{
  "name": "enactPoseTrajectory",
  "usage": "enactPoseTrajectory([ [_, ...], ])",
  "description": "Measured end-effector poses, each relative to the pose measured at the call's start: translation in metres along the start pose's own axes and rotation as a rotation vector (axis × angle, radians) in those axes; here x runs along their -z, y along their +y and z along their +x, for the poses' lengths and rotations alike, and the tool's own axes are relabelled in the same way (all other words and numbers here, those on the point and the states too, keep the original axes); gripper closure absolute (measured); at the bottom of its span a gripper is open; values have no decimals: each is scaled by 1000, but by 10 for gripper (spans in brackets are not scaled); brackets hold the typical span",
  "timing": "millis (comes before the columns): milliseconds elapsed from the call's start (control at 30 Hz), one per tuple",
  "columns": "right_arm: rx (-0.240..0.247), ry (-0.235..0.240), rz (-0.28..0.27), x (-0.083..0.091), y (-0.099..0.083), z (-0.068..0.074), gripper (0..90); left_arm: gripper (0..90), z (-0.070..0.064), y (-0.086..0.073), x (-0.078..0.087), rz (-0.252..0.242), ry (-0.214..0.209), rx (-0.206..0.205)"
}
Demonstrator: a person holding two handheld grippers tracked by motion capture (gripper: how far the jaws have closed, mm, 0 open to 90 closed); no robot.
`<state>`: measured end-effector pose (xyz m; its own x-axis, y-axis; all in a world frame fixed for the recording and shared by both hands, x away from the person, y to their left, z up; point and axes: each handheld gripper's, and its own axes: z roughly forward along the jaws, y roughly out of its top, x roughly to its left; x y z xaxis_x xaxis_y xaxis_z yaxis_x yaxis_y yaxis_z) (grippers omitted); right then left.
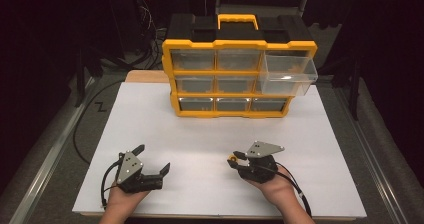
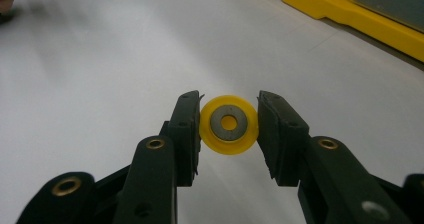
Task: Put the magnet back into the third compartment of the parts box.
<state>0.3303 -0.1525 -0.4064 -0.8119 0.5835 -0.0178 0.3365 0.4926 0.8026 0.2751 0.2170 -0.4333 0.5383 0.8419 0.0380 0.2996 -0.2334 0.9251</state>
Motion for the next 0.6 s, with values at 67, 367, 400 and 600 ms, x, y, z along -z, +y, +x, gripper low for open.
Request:
enactPoseTrajectory([
  [67,6,-9,5,4,-4,0,650,6,0,0,0,-2,0,0],
  [367,-27,-43,-11,26,-19,-9,650,6,0,1,0,0,-2,-5],
  [400,-32,-45,-15,28,-20,-10,651,6,0,1,0,-1,-2,-4],
  [600,-52,-67,-22,40,-28,-15,650,6,0,0,0,-2,-7,-3],
])
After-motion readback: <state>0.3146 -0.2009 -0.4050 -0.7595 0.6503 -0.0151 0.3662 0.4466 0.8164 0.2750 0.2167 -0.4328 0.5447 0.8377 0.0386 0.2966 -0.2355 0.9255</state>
